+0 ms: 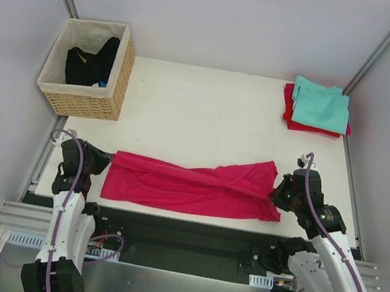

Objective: Fold and stack the t-shirts

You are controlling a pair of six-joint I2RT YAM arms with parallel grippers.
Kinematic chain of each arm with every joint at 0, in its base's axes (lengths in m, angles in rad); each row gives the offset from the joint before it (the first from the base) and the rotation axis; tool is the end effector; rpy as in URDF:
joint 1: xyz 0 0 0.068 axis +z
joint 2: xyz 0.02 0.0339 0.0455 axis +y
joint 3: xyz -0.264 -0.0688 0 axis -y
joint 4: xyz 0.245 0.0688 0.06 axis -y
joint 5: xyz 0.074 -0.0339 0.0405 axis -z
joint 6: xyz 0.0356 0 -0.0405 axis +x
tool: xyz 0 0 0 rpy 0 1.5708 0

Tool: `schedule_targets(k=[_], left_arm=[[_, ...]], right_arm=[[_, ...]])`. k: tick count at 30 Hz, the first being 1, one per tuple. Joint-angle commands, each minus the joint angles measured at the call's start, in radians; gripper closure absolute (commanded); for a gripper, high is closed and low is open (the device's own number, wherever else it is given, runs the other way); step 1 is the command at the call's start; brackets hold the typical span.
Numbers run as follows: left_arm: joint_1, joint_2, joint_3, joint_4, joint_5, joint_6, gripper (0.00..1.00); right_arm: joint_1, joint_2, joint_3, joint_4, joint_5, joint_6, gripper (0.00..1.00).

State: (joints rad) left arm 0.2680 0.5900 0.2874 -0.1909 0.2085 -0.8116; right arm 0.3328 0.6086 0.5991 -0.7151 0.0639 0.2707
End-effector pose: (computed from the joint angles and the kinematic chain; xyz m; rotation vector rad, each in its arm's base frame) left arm 0.1449 0.0321 0.1931 -0.9641 1.8640 -0.5471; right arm 0.1245 0.0406 0.2495 -0.0384 2.3049 0.2381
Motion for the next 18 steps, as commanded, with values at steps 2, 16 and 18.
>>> schedule_targets(k=[2, 16, 18], left_arm=[[-0.003, -0.028, -0.054, -0.053, 0.072, -0.047, 1.0], [-0.003, -0.162, -0.085, -0.263, 0.112, -0.09, 0.99], [-0.003, -0.163, -0.085, -0.268, 0.117, -0.095, 0.92]], right_arm=[[0.017, -0.03, -0.018, -0.04, 0.004, 0.039, 1.0], [0.087, -0.036, -0.013, -0.13, 0.085, 0.12, 0.94], [0.104, -0.033, -0.013, -0.136, 0.114, 0.139, 0.65]])
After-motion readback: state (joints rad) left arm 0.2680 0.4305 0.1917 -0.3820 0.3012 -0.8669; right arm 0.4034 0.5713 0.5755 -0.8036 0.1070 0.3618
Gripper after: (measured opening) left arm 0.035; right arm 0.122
